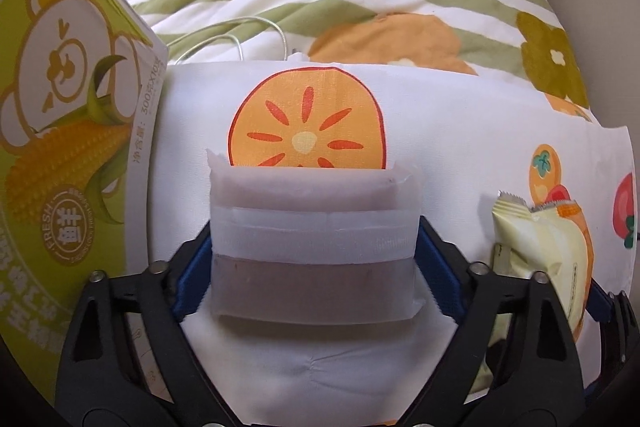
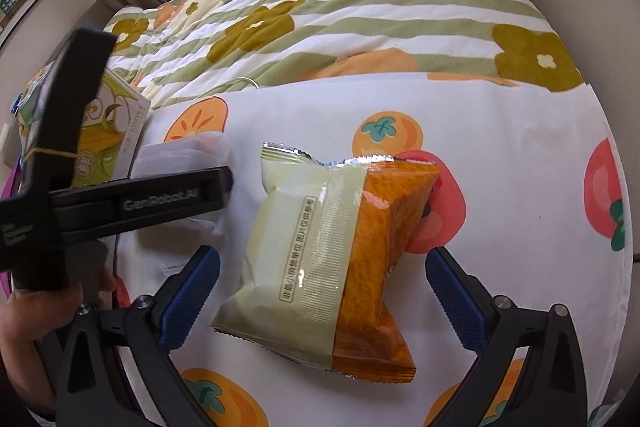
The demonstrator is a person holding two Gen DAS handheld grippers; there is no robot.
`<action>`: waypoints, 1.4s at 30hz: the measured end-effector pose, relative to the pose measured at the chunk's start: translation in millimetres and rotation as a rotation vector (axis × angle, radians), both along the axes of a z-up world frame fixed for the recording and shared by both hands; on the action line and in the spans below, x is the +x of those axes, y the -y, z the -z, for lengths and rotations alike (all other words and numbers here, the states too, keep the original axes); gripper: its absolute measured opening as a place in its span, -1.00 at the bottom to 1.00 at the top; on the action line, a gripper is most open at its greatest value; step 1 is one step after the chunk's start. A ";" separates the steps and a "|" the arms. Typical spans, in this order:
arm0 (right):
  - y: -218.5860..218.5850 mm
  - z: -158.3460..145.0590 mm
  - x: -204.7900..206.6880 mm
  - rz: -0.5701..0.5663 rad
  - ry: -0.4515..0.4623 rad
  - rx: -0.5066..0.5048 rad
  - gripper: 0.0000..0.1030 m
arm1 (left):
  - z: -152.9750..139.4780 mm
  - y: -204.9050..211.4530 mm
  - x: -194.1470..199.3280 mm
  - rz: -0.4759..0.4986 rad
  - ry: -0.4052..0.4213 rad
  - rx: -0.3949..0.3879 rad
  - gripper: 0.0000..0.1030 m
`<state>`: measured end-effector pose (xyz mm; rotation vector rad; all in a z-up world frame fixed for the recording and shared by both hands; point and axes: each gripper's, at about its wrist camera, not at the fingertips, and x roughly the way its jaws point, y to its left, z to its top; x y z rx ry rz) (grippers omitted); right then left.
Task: Organize snacks
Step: 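Grasp the white wrapped pack with the left gripper while the right grasps the cream-orange bag, then carry both items over the box and open both grippers to drop them inside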
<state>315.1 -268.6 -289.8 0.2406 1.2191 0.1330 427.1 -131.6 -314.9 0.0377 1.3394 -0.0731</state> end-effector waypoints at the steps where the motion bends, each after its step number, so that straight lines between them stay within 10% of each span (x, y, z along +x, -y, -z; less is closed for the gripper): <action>1: 0.2 0.9 -0.6 0.006 -0.002 0.000 0.99 | -1.2 0.7 -0.9 0.007 0.004 -0.001 0.50; 15: -4.6 7.4 -1.3 0.040 0.012 0.001 0.93 | -21.5 6.2 -14.2 0.063 0.045 0.004 0.39; 19: -5.6 9.7 -1.3 0.034 0.007 -0.004 0.48 | -34.4 3.5 -19.1 0.055 0.069 0.000 0.39; 26: 5.1 0.1 -16.5 0.047 0.024 0.013 0.33 | -58.4 6.8 -32.6 0.053 0.102 -0.044 0.38; 42: 8.7 -118.2 -37.7 -0.113 0.254 -0.030 0.31 | -198.7 -38.8 -88.0 -0.083 0.348 -0.168 0.38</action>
